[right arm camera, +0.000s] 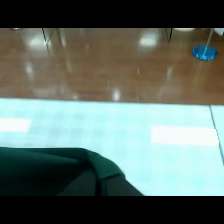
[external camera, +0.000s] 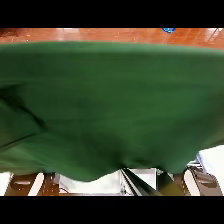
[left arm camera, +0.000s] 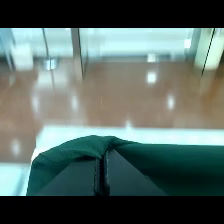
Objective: Fold the shirts.
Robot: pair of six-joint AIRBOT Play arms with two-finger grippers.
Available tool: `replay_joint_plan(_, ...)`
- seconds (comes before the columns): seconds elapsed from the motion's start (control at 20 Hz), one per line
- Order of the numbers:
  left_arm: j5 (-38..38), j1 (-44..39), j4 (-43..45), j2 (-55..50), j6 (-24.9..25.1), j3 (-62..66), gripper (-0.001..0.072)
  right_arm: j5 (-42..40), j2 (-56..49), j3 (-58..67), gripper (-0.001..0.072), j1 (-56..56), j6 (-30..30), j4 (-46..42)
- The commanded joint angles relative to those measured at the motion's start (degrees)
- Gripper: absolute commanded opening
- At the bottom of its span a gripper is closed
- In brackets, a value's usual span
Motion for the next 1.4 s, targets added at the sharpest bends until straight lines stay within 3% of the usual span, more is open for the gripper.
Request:
replay_joint_plan(0.0, -4.52, -1.66, 1.99, -3.82, -2.82, -3.19, 0.0026, 0.79, 0.37, -6.56, 0.0023, -0.02, 0.76, -0.79)
replay_joint_plan(0.2, -3.50, -1.66, -2.14, -14.91, -2.75, -10.12, 0.0027, -7.26, -3.04, -19.78, 0.0023, -0.02, -1.38, 2.62)
replay_joint_plan(0.35, 2.86, -1.66, -2.54, -26.75, -2.62, -13.18, 0.0027, -14.64, -11.74, -25.79, 0.0023, -0.02, -5.53, 7.19)
replay_joint_plan(0.5, 12.17, -1.66, -4.76, -39.76, -3.72, -13.00, 0.0026, -20.98, -25.88, -26.21, 0.0023, 0.04, -10.03, 11.87)
replay_joint_plan(0.7, 25.24, -1.66, -14.16, -56.48, -3.04, -12.92, 0.0027, -29.59, -44.92, -24.85, 0.0023, 0.02, -15.10, 19.12)
replay_joint_plan(0.9, 34.84, -1.66, -22.88, -68.46, -3.02, -12.63, 0.0027, -30.75, -62.10, -16.20, 0.0023, 0.15, -15.41, 22.40)
replay_joint_plan(1.05, 31.21, -1.64, -25.68, -73.40, -2.34, -9.70, 0.0027, -28.28, -69.20, -9.86, 0.0023, 0.13, -14.47, 22.97)
replay_joint_plan(1.15, 26.40, -1.38, -25.49, -73.61, 1.44, -7.34, 0.0027, -26.43, -69.79, -8.52, 0.0023, -0.26, -14.12, 22.80)
replay_joint_plan(1.35, 8.83, 2.40, -25.49, -72.08, 2.49, -1.53, 0.0027, -16.46, -67.54, -8.07, 0.0023, -3.45, -15.19, 22.60)
